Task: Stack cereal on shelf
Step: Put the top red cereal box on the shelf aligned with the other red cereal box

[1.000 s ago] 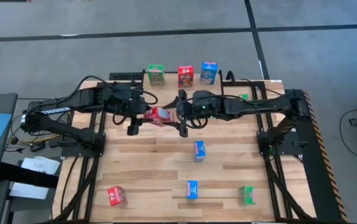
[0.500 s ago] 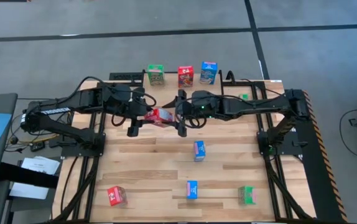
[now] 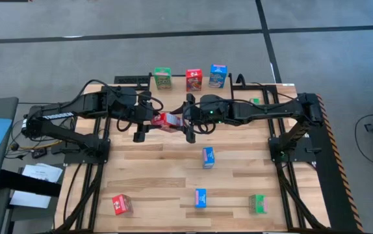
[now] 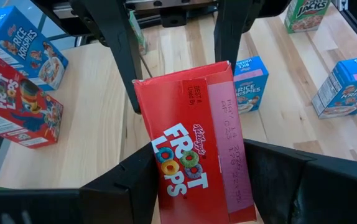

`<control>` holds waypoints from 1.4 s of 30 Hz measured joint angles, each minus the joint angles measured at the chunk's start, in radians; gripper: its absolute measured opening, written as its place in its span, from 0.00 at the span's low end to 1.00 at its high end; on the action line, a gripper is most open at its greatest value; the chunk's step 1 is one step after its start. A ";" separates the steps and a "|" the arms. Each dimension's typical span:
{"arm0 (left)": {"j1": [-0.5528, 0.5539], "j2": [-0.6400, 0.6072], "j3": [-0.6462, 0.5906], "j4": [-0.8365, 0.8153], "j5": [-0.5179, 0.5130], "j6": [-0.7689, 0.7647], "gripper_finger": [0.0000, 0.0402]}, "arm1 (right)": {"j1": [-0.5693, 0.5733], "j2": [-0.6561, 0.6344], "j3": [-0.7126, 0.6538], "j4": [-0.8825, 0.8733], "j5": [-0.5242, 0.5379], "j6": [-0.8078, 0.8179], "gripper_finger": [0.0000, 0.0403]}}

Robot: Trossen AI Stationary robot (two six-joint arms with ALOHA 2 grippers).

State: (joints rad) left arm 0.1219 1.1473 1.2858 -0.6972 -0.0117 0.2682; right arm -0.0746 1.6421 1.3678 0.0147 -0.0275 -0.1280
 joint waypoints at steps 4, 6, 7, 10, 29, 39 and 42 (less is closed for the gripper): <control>0.000 0.000 0.000 0.000 0.000 0.008 0.47 | 0.000 0.000 0.000 -0.003 -0.001 0.011 0.69; 0.000 0.000 0.000 0.000 0.000 0.001 0.47 | 0.000 0.000 0.000 -0.003 -0.001 0.021 0.68; 0.000 0.000 0.000 0.000 0.000 0.001 0.47 | 0.000 0.000 0.000 -0.005 -0.001 0.022 0.68; 0.000 0.000 0.000 0.000 0.000 0.001 0.47 | 0.000 0.000 0.000 -0.008 -0.001 0.023 0.66; 0.000 -0.001 0.000 0.000 -0.076 0.002 0.69 | 0.000 0.000 0.000 -0.008 0.000 0.051 0.56; -0.001 -0.005 0.062 -0.036 -0.141 -0.019 0.70 | -0.006 -0.002 0.000 -0.003 0.018 0.053 0.56; 0.000 -0.007 0.079 -0.029 -0.131 -0.026 0.70 | -0.012 -0.001 0.000 -0.015 0.026 0.052 0.56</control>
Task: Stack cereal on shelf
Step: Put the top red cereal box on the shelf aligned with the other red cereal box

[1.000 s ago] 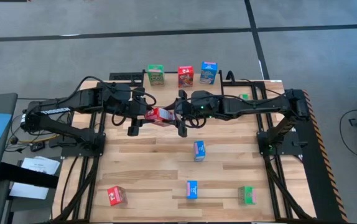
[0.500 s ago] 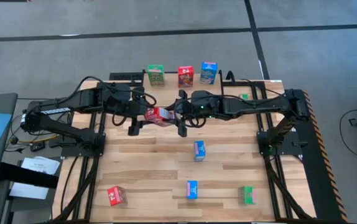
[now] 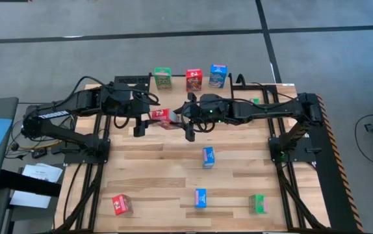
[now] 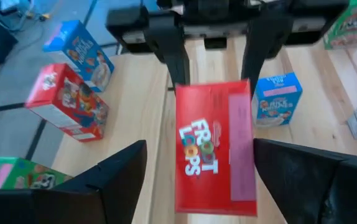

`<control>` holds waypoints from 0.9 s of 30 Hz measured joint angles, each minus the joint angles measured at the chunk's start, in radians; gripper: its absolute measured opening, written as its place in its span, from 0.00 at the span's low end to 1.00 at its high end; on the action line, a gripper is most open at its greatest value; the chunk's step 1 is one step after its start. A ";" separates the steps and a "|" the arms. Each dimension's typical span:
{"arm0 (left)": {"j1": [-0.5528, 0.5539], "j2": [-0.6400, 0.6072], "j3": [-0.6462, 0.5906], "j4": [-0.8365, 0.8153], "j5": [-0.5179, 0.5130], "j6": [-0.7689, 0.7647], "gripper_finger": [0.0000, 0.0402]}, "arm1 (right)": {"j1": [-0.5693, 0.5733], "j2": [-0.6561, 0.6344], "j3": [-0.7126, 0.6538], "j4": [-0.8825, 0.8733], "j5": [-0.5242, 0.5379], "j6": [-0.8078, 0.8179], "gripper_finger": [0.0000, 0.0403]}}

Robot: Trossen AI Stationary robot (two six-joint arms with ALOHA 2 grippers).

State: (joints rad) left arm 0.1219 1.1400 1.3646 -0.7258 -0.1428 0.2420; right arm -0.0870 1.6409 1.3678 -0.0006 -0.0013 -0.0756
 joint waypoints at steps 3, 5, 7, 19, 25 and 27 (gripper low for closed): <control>0.000 0.001 0.001 -0.004 0.000 0.000 0.70 | -0.008 0.000 0.000 0.001 0.002 0.018 0.56; 0.000 0.001 0.001 -0.006 0.000 -0.001 0.70 | -0.012 -0.008 0.000 -0.014 0.004 0.022 0.56; 0.000 -0.002 0.001 -0.014 0.000 -0.001 0.70 | -0.019 -0.015 0.000 -0.022 0.005 0.023 0.56; 0.000 -0.038 0.002 -0.044 0.006 -0.071 0.69 | -0.112 -0.153 0.000 -0.164 0.005 -0.002 0.56; 0.000 -0.047 0.002 -0.057 0.006 -0.088 0.69 | -0.161 -0.186 0.000 -0.205 0.004 -0.065 0.56; 0.000 -0.048 0.002 -0.053 0.006 -0.094 0.69 | -0.178 -0.185 0.000 -0.232 -0.013 -0.080 0.56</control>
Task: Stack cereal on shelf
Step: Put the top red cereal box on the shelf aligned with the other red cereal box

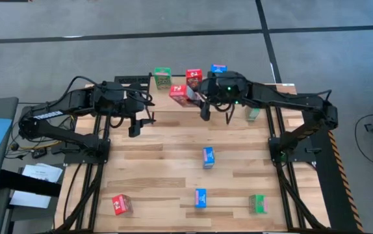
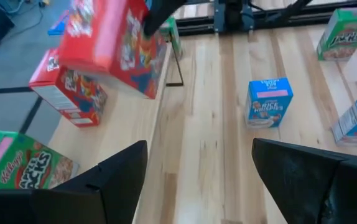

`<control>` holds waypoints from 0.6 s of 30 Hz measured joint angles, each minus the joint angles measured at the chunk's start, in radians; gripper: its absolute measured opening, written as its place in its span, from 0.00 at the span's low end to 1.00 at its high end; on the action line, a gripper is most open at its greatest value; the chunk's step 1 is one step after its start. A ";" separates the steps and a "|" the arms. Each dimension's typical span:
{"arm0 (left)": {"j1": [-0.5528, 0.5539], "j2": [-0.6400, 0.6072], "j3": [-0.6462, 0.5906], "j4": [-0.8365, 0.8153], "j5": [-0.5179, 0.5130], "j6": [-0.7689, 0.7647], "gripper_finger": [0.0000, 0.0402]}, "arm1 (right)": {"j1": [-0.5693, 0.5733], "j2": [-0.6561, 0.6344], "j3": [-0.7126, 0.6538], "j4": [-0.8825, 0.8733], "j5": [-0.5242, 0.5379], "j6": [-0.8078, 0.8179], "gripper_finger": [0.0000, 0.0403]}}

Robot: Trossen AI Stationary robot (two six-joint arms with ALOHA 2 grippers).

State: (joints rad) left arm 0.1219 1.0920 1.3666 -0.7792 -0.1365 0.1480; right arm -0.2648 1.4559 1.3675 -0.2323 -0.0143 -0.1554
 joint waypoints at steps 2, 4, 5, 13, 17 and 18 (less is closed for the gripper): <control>0.000 0.000 0.000 -0.002 0.000 0.000 0.69 | -0.019 0.002 -0.002 -0.010 -0.043 0.001 0.56; 0.000 0.000 0.000 -0.001 0.000 0.000 0.69 | -0.038 0.002 -0.016 -0.002 -0.099 0.010 0.56; 0.000 0.000 0.000 -0.001 0.000 0.000 0.69 | -0.048 0.002 -0.025 -0.003 -0.122 0.021 0.56; 0.000 0.000 0.000 -0.002 -0.001 0.000 0.69 | -0.108 -0.080 -0.202 0.153 -0.174 0.100 0.56; 0.000 0.000 0.000 -0.001 -0.001 0.000 0.69 | -0.121 -0.162 -0.336 0.297 -0.176 0.123 0.56; 0.000 0.000 0.000 -0.002 -0.001 0.001 0.69 | -0.125 -0.186 -0.374 0.345 -0.176 0.131 0.56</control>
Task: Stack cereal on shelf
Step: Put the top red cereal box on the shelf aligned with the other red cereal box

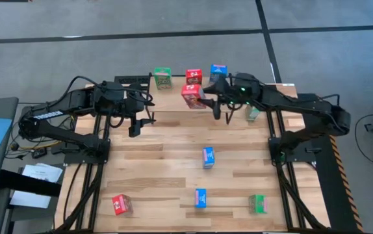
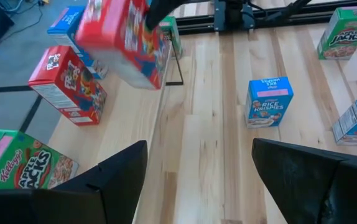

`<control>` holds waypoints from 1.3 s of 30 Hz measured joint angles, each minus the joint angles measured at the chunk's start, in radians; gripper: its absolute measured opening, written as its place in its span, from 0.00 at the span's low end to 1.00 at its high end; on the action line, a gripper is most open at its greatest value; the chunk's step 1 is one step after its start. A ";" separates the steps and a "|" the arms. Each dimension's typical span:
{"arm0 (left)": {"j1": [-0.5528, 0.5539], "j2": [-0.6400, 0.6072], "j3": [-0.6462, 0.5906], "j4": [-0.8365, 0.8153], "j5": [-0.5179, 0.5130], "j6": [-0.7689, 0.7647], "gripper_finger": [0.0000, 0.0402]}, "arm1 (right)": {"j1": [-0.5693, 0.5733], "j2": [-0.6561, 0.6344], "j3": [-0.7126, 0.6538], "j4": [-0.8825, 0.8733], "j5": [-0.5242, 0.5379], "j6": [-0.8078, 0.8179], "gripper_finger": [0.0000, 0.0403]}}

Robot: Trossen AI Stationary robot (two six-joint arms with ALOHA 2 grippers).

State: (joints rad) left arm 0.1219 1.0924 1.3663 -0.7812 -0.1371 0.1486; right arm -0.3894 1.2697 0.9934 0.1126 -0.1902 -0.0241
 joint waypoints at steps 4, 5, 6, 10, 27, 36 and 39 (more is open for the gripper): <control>0.000 0.000 0.000 0.000 0.000 0.000 0.69 | 0.000 -0.052 -0.141 0.210 0.000 0.020 0.56; 0.000 0.000 0.000 0.001 -0.001 0.000 0.69 | 0.000 -0.054 -0.170 0.256 0.000 0.016 0.56; 0.000 0.000 0.000 0.000 -0.001 0.000 0.69 | 0.001 -0.056 -0.194 0.287 0.000 0.007 0.56; 0.000 0.000 0.000 0.000 -0.001 0.000 0.69 | 0.013 -0.046 -0.245 0.349 0.002 -0.003 0.56; 0.000 0.000 0.000 0.001 -0.001 0.027 0.69 | -0.014 0.146 -0.243 0.468 0.014 -0.003 0.57; 0.000 0.000 0.000 0.001 -0.001 0.027 0.69 | -0.025 0.159 -0.244 0.462 0.068 -0.010 0.57; 0.000 0.000 0.000 0.001 -0.001 0.027 0.69 | -0.026 0.159 -0.244 0.461 0.068 -0.032 0.57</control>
State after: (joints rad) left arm 0.1219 1.0927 1.3659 -0.7807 -0.1383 0.1757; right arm -0.4152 1.4288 0.7498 0.5739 -0.1223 -0.0565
